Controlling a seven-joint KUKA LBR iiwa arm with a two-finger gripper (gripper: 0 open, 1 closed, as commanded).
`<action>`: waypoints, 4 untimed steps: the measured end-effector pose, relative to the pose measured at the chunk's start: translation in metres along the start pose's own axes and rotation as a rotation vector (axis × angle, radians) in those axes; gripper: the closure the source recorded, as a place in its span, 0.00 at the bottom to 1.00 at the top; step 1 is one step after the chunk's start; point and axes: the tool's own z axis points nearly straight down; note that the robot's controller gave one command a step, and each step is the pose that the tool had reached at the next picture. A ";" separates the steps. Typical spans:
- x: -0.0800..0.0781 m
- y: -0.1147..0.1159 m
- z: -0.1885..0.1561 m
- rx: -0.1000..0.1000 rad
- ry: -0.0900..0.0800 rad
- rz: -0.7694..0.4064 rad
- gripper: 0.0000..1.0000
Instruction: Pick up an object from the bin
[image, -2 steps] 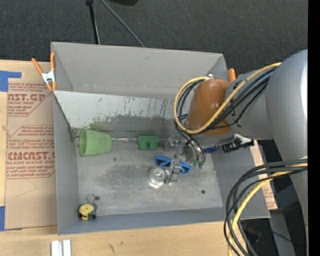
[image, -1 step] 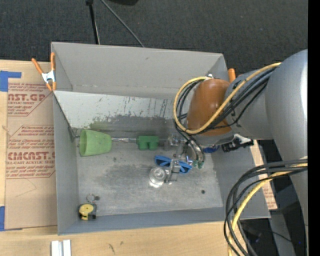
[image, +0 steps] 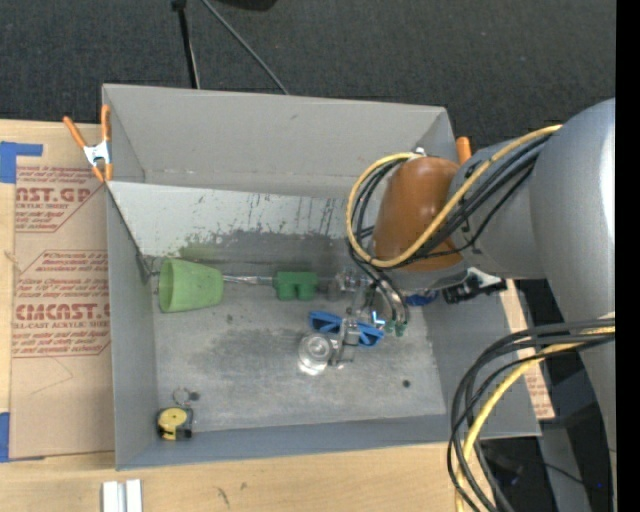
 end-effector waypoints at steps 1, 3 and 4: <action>0.000 0.001 0.000 0.000 0.000 -0.001 0.00; -0.001 0.001 -0.001 0.000 0.003 0.000 1.00; -0.001 0.002 -0.005 0.000 0.001 -0.001 1.00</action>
Offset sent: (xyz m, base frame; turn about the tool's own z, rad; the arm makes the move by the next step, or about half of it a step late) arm 0.0000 0.0000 0.0000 0.0000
